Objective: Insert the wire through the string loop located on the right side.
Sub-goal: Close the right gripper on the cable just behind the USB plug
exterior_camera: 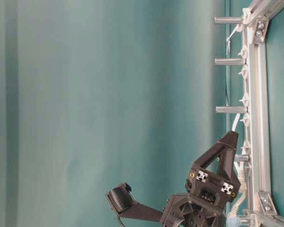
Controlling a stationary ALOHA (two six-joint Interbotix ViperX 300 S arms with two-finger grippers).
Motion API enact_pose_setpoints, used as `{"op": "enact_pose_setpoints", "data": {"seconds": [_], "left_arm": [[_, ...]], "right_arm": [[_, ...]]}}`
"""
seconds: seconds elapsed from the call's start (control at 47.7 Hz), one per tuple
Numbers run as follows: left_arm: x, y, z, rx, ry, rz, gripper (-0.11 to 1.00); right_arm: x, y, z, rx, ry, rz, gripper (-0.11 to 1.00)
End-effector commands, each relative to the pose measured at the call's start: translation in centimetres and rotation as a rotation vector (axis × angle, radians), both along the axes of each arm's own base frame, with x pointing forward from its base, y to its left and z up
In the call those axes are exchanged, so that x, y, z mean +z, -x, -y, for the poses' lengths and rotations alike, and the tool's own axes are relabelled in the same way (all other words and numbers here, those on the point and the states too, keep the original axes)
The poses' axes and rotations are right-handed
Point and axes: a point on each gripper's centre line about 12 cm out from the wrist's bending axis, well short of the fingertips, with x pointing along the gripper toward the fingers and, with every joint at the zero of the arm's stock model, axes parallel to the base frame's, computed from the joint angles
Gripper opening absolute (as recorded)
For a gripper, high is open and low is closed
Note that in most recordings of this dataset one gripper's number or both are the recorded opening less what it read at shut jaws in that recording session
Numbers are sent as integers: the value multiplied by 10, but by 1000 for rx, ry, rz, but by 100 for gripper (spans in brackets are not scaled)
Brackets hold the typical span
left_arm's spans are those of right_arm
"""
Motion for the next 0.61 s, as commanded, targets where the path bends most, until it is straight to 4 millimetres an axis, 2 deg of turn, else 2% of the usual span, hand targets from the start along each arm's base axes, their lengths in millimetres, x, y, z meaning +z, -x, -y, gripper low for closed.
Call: {"op": "enact_pose_setpoints", "data": {"seconds": [0.0,0.168,0.377,0.587], "left_arm": [[14,-3,1,-2,-6,43,66],[14,-2,1,-2,-6,42,66],[13,-2,2,-5,-5,39,66],[12,-1,2,-3,-5,37,66]], "right_arm": [[10,-5,5,-16,-13,13,11],[13,-5,5,-13,-21,-5,11],[38,-5,7,11,-22,10,11],[67,-7,11,60,59,51,11]]}}
